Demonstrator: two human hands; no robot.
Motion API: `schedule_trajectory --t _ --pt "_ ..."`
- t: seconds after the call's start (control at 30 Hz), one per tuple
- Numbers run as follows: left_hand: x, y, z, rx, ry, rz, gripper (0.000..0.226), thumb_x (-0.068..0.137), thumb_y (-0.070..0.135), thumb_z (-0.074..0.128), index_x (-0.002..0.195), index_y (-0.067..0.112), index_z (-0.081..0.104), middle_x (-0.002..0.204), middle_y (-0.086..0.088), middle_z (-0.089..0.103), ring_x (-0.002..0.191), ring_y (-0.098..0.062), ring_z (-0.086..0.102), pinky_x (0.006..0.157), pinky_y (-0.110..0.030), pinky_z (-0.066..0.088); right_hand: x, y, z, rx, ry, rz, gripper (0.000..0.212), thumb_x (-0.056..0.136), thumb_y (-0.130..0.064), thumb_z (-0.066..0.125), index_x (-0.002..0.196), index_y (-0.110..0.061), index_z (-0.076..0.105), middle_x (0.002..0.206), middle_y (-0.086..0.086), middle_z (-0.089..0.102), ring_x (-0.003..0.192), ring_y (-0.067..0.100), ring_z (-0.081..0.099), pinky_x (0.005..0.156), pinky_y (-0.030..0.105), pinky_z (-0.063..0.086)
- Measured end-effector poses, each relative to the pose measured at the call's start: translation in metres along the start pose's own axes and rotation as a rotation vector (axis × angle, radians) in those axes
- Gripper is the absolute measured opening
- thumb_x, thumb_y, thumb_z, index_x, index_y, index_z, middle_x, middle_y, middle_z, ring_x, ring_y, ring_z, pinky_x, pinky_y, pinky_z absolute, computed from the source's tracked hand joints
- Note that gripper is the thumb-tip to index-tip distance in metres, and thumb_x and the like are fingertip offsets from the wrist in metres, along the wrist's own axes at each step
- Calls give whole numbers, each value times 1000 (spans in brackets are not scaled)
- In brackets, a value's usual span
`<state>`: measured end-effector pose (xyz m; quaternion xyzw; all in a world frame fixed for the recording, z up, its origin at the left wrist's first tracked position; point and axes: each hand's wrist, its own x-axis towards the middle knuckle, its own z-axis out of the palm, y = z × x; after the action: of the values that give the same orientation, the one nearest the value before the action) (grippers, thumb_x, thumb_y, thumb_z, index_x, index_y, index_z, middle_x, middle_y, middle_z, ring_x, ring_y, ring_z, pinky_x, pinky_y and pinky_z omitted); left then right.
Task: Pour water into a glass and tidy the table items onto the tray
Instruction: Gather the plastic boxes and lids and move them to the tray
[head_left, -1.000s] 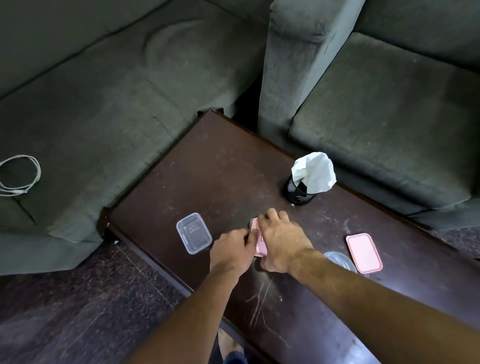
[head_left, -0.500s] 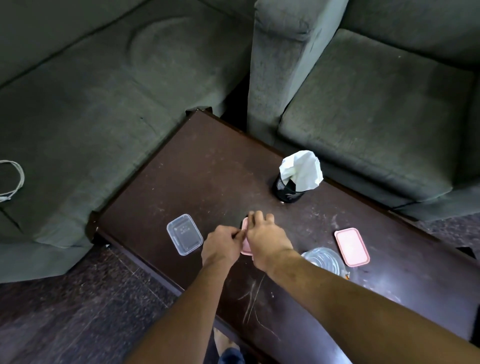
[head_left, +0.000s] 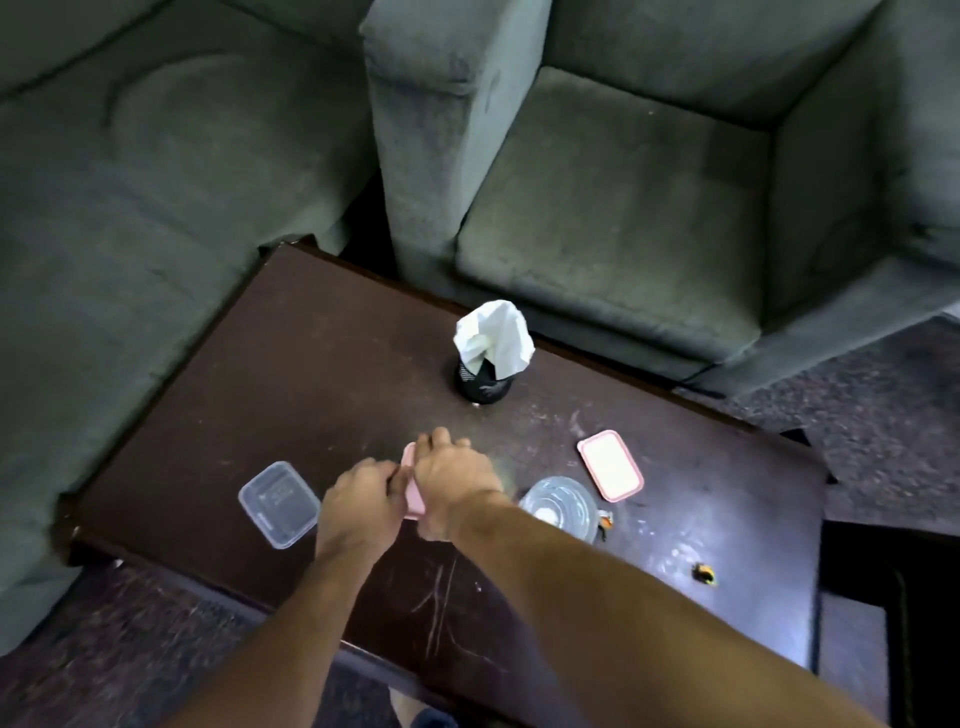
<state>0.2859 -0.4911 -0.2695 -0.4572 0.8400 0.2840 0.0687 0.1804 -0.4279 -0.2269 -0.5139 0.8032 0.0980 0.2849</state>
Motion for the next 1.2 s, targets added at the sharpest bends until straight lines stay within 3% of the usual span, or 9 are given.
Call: schedule_trajectory --t 0.13,0.27,0.43,0.6,0.7,0.77,0.83,0.97,1.2 --pt "-4 5 -22 -57 156 106 27 98 30 52 78 19 65 72 9 46 70 -18 51 62 -32 33 -9 -3 -15 91 133 55 92 68 -49 84 138 -9 40 131 11 43 120 29 47 92 40 49" --pt "-5 47 -51 -6 212 274 26 100 31 49 85 19 67 79 7 51 77 -20 56 66 -33 41 -37 27 -53 271 200 134 98 61 -62 84 135 -11 43 131 8 42 121 27 47 90 40 49" --pt "-36 155 -44 48 190 533 27 101 32 48 94 16 69 93 -1 62 94 -26 60 77 -39 48 -118 113 -74 371 266 271 99 55 -72 81 128 -13 48 124 6 48 118 26 54 93 39 49" --pt "-107 291 9 -4 101 734 27 101 32 49 95 16 70 90 -7 59 93 -33 60 78 -45 50 -240 231 -74 340 232 435 92 49 -74 80 115 -16 55 112 5 63 110 25 63 90 34 52" --pt "-155 370 46 -22 21 855 30 101 34 48 92 16 70 89 -6 56 92 -31 60 76 -41 47 -327 308 -69 359 151 465 72 62 -69 79 110 -18 65 90 -2 65 100 24 67 76 27 48" --pt "-185 415 71 -23 -39 915 31 102 37 47 94 18 70 90 -5 55 93 -30 59 75 -40 44 -382 358 -58 445 150 496 56 80 -57 76 119 -18 67 103 4 70 99 24 65 74 27 45" --pt "-215 453 96 -32 -54 949 33 102 41 46 98 21 71 92 -5 55 94 -31 61 74 -40 44 -431 400 -44 547 176 530 38 90 -37 72 123 -18 69 110 11 73 88 26 66 68 32 53" --pt "-273 512 150 -6 -5 883 40 101 48 42 102 21 72 100 -8 62 97 -35 64 72 -40 47 -495 453 -15 658 275 630 29 88 -15 68 116 -20 73 99 11 76 70 17 65 58 32 57" --pt "-333 534 220 157 -65 848 43 101 49 38 101 22 72 105 -9 68 95 -39 67 73 -43 50 -534 492 50 588 168 757 20 82 -16 69 101 -18 76 87 7 77 64 21 69 58 26 57"
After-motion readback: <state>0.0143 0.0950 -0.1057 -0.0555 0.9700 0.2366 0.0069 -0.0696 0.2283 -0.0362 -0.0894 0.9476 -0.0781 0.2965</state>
